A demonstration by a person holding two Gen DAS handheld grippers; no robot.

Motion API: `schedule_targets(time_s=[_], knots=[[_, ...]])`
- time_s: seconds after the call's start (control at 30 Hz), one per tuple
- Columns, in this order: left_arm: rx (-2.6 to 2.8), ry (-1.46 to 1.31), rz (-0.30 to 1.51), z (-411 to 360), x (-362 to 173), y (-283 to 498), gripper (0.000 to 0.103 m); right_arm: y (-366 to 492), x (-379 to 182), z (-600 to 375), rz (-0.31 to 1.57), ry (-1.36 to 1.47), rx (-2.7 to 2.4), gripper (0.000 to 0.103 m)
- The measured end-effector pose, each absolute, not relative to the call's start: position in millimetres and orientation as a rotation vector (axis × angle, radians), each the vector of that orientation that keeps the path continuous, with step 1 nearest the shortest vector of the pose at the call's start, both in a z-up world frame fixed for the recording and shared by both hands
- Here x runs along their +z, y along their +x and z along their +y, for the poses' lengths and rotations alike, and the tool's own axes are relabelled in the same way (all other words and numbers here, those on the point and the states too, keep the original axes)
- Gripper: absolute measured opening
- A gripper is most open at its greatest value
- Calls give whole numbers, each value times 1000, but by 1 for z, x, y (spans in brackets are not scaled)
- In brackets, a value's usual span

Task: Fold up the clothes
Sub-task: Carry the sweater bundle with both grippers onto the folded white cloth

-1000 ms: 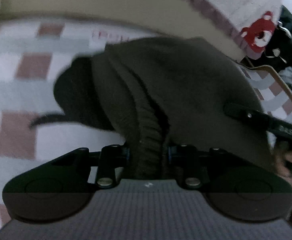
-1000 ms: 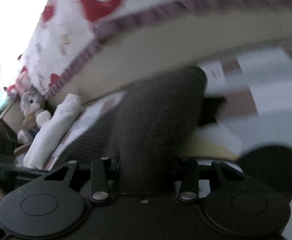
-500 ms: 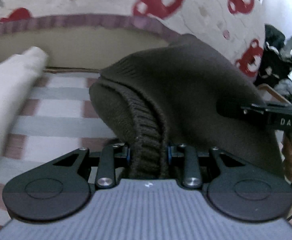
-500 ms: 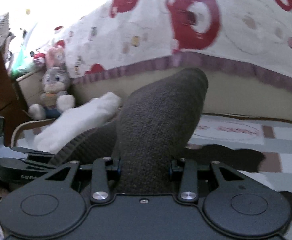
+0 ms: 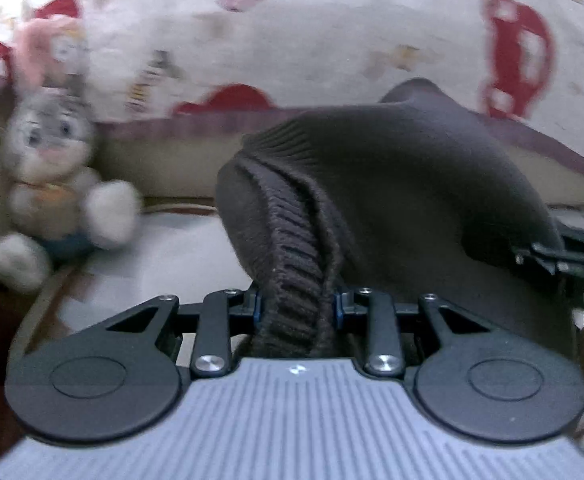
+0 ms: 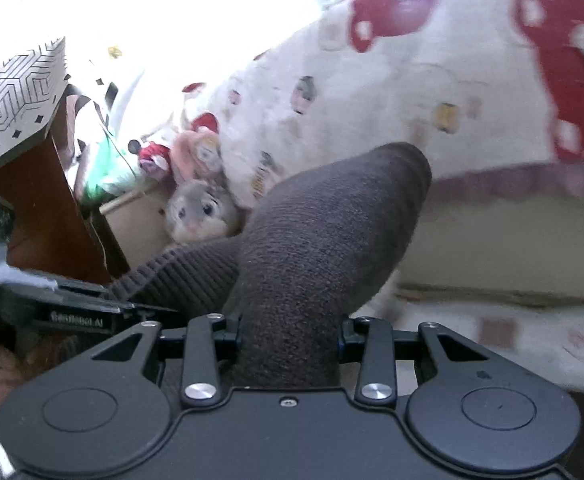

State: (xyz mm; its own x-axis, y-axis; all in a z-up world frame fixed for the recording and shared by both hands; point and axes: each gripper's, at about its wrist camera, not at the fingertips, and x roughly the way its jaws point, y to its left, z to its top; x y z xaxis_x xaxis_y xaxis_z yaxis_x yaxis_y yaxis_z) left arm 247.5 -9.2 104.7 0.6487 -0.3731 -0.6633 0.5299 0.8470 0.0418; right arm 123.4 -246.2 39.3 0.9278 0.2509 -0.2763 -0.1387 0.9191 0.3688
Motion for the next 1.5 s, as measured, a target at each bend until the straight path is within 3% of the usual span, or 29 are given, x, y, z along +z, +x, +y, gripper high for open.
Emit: schedule_targets(time_s=[0.13, 0.27, 0.43, 0.7, 0.83, 0.9, 0.93, 1.0, 1.03, 1.1, 1.17, 1.3, 1.5], knots=[[-445, 307, 736, 7, 114, 325, 30, 197, 36, -227, 277, 433, 256, 42], [-374, 203, 854, 26, 58, 395, 30, 265, -7, -215, 322, 530, 273, 43], [-255, 135, 978, 41, -16, 421, 31, 311, -82, -199, 558, 520, 213, 44], [-289, 76, 961, 52, -16, 419, 38, 269, -99, -227, 599, 772, 285, 73], [-266, -3, 964, 64, -15, 421, 40, 246, -120, -215, 649, 843, 383, 77], [-247, -53, 955, 71, -4, 424, 34, 248, -122, -201, 674, 806, 394, 81], [-242, -54, 948, 72, 2, 426, 28, 252, -115, -192, 670, 750, 395, 78], [-252, -3, 939, 69, 15, 432, 19, 258, -98, -181, 690, 700, 429, 34], [-262, 24, 943, 68, 19, 433, 6, 260, -89, -182, 701, 747, 463, 31], [-283, 33, 950, 69, 22, 436, 4, 258, -83, -193, 689, 964, 554, 19], [-237, 87, 969, 67, 13, 437, 5, 254, -89, -197, 711, 1108, 603, 18], [-198, 286, 940, 48, -20, 414, 7, 248, -123, -173, 881, 964, 497, 18], [-126, 390, 861, 49, -63, 382, 10, 238, -130, -172, 832, 908, 507, 22]])
